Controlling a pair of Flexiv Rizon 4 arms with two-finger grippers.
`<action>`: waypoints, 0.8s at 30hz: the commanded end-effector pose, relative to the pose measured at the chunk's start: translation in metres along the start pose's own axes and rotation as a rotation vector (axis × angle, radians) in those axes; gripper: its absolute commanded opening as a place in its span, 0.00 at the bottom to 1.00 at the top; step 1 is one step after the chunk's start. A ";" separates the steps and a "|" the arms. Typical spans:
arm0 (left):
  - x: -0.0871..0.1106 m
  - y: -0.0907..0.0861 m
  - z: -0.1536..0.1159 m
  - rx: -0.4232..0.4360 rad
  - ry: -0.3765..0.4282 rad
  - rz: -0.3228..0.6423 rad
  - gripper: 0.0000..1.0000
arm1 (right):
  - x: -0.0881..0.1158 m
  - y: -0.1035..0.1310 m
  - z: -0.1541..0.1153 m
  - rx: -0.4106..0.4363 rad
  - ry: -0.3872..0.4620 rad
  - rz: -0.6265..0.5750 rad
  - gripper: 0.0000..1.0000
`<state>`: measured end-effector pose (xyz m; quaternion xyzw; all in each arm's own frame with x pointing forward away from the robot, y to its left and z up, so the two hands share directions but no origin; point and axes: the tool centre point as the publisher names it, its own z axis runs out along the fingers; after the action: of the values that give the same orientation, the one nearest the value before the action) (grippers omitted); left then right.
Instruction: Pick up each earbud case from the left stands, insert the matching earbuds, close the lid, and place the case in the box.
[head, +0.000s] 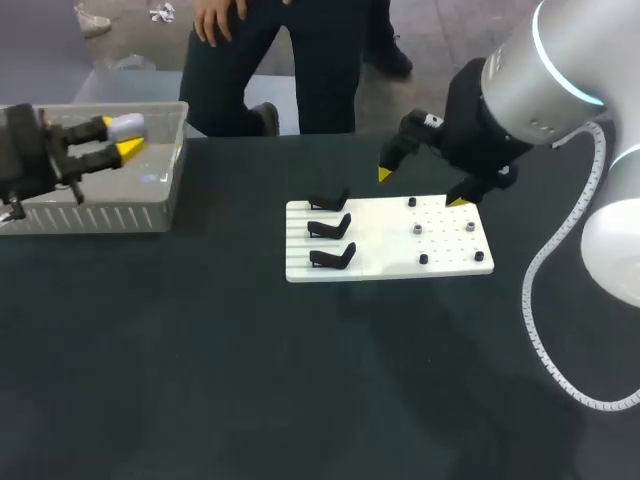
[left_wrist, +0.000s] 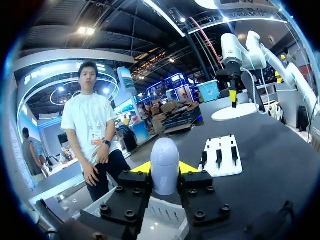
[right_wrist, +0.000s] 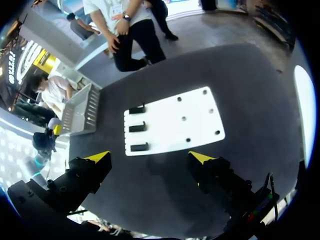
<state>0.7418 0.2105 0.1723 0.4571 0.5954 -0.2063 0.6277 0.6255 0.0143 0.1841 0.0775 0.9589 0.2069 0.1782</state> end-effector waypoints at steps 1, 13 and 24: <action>0.022 0.009 -0.007 -0.126 0.001 -0.024 0.00 | 0.005 0.003 0.000 0.011 -0.036 0.005 1.00; 0.079 0.042 -0.011 -0.162 0.138 -0.109 0.00 | 0.015 0.009 0.004 0.032 -0.004 0.019 1.00; 0.104 0.056 -0.011 -0.160 0.182 -0.157 1.00 | 0.020 0.009 0.004 0.040 0.009 0.017 1.00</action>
<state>0.7994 0.2768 0.0965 0.3745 0.6992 -0.1634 0.5867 0.6087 0.0280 0.1776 0.0886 0.9626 0.1901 0.1715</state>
